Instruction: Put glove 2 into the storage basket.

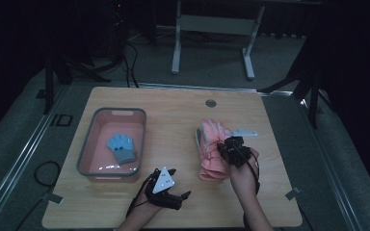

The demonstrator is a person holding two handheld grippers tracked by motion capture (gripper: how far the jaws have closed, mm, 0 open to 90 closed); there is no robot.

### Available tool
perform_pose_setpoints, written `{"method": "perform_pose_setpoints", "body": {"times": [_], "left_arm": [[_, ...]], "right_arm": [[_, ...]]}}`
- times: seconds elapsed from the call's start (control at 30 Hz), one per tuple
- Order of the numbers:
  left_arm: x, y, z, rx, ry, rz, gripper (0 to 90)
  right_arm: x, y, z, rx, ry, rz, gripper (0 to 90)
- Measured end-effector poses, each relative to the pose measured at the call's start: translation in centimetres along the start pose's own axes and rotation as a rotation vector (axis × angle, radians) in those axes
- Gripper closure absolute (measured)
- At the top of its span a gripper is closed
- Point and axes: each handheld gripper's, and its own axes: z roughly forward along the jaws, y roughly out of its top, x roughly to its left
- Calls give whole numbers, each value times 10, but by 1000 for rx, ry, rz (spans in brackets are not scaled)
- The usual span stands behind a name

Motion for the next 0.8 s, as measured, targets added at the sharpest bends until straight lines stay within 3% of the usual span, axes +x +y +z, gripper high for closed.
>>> {"method": "perform_pose_setpoints", "body": {"times": [0.13,0.37,0.53,0.8], "left_arm": [[0,0,0,0,2,-6,92],[1,0,1,8,1,-12,92],[1,0,1,13,4,-13,92],[1,1,2,21,10,-3,86]], "right_arm": [[0,-5,14,19,-14,-2,891],[3,-13,33,42,5,-4,886],[-1,-14,34,30,27,0,859],[-13,-11,15,-41,93,-23,623]]}}
